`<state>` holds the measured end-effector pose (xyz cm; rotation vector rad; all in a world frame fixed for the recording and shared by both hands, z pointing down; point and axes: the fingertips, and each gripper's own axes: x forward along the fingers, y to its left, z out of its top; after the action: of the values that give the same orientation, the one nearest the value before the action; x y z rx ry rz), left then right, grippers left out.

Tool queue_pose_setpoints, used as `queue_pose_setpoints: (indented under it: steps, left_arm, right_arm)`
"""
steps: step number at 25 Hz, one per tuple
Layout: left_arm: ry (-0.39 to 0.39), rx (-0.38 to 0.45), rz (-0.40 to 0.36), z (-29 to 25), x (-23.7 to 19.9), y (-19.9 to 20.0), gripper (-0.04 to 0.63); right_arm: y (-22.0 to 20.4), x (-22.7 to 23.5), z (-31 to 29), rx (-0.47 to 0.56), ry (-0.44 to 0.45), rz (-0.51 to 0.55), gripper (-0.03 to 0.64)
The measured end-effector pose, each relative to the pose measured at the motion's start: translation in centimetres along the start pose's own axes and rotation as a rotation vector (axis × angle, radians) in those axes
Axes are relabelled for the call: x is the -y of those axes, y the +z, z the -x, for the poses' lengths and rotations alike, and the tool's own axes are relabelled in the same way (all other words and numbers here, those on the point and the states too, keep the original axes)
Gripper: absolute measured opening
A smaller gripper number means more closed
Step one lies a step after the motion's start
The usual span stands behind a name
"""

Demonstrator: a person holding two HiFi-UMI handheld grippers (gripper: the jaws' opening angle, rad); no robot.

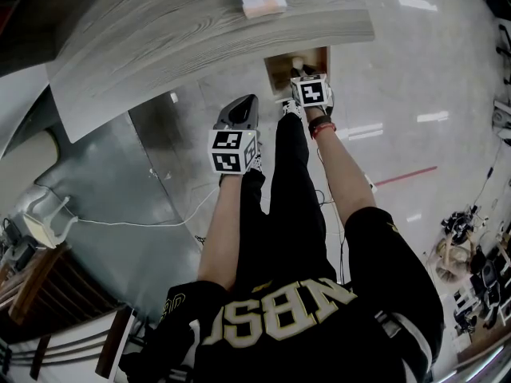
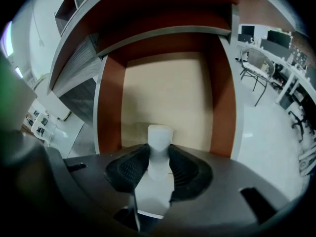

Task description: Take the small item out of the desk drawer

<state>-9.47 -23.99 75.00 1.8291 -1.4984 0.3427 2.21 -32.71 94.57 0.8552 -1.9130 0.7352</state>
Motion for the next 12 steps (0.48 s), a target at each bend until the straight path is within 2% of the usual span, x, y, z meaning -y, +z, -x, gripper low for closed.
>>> queue_pose_setpoints:
  steps: [9,12]
  left_arm:
    - [-0.005,0.012,0.041,1.0,0.4,0.0,0.006]
    - [-0.013,0.036,0.042,2.1,1.0,1.0,0.006]
  right_arm:
    - [0.2,-0.2,3.2,0.008,-0.013,0.004,0.132]
    - [0.8,-0.3,4.9,0.052,-0.015,0.009,0.132]
